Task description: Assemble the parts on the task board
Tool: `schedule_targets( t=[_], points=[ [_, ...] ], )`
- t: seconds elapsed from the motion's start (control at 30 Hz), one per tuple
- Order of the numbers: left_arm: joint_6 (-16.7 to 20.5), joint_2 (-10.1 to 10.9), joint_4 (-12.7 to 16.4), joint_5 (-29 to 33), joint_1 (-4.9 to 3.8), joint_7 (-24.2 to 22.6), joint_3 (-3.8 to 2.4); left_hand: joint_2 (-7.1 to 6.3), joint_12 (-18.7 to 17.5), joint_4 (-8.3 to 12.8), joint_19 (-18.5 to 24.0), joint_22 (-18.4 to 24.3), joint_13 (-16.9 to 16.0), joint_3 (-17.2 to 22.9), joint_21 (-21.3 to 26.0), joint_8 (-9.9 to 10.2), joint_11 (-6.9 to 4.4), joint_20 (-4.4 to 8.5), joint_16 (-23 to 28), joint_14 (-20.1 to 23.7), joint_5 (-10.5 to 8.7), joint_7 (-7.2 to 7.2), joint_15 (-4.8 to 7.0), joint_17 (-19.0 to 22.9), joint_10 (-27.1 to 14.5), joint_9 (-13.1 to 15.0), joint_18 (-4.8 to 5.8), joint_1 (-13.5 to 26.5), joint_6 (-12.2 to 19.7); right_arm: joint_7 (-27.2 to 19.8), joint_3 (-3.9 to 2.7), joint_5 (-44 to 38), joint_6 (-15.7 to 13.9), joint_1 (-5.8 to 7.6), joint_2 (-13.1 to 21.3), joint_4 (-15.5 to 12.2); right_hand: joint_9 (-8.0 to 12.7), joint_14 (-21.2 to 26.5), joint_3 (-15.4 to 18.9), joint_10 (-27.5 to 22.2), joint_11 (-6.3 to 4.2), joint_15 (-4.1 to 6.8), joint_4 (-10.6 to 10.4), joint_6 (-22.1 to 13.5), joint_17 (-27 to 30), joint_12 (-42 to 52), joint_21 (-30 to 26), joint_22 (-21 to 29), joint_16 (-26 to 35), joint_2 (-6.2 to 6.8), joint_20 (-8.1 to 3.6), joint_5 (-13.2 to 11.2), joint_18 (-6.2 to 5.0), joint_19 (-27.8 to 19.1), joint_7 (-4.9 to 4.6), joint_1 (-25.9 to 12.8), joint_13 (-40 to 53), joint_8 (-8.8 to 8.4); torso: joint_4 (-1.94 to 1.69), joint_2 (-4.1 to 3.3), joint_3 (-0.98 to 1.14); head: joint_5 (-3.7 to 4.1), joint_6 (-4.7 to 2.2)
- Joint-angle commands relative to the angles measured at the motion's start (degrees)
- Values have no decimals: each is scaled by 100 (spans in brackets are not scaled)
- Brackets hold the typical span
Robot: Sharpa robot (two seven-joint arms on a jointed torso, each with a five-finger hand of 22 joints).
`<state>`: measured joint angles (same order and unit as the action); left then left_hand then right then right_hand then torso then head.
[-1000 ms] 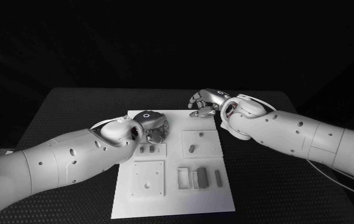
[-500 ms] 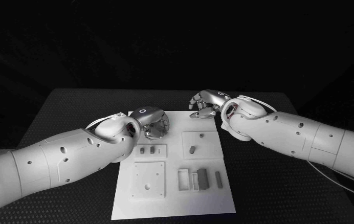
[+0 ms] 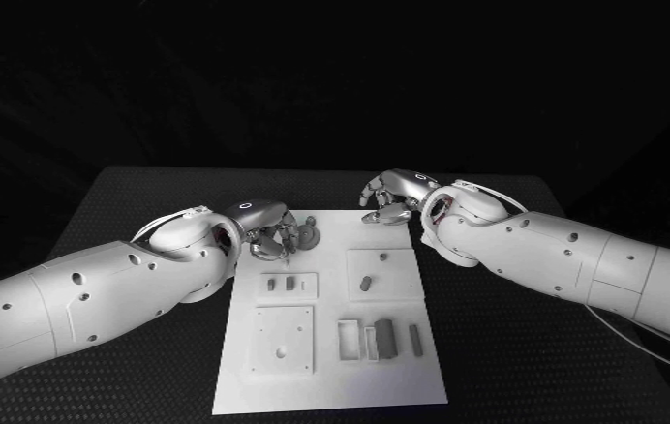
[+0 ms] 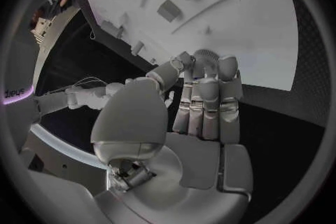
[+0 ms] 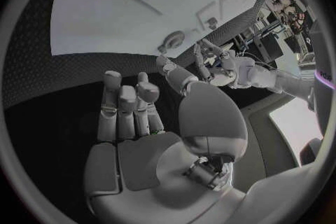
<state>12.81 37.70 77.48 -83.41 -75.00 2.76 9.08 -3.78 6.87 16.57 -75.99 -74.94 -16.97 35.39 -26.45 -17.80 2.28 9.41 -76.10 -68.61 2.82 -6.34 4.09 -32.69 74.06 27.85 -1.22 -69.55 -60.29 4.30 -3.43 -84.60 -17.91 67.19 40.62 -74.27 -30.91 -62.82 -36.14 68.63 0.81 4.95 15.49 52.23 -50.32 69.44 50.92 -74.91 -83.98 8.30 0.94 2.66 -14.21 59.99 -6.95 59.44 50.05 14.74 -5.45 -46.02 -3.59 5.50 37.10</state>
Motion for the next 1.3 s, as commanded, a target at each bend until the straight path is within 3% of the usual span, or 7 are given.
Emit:
schedule_targets(
  t=[0.03,0.5,1.0,1.3],
  points=[
    [-365,48,21,85,-3,28,-2,61,9,-1,-31,-117,-38,36,-29,-19,-4,16,-16,-29,8,0,12,-1,40,10,-523,4,-34,-34,-1,-17,26,-2,8,-2,0,-9,7,-24,8,20,-25,3,5,2,-33,-68,24,-4,19,12,-79,38,-45,-28,1,-35,-5,0,-8,-8,12],
    [-510,180,128,33,-2,95,11,67,7,4,-16,-117,-41,36,-23,-23,-6,16,-17,-27,7,2,14,-1,48,11,-518,9,-37,-32,-1,-17,26,-2,16,-4,0,-9,7,-24,9,20,-24,2,5,2,-34,-69,24,-3,19,12,-79,38,-45,-28,1,-36,14,-6,-2,-35,22],
    [-570,99,12,-30,1,84,97,69,4,7,-5,-116,-43,33,-19,-26,-9,17,-18,-29,7,4,16,-2,55,12,-515,11,-39,-32,-1,-17,23,-2,20,-8,0,-9,7,-24,9,20,-24,1,5,3,-34,-69,24,-3,19,12,-79,38,-46,-28,1,-37,23,-8,5,-43,23],
    [-547,74,-16,-75,2,75,107,73,2,8,2,-115,-45,33,-14,-27,-10,18,-19,-31,6,5,17,-2,58,13,-512,10,-38,-32,-1,-17,22,-2,20,-10,-1,-9,7,-25,9,20,-24,1,5,3,-34,-69,24,-2,19,12,-79,38,-46,-29,1,-37,20,-10,6,-37,23]
  ],
)
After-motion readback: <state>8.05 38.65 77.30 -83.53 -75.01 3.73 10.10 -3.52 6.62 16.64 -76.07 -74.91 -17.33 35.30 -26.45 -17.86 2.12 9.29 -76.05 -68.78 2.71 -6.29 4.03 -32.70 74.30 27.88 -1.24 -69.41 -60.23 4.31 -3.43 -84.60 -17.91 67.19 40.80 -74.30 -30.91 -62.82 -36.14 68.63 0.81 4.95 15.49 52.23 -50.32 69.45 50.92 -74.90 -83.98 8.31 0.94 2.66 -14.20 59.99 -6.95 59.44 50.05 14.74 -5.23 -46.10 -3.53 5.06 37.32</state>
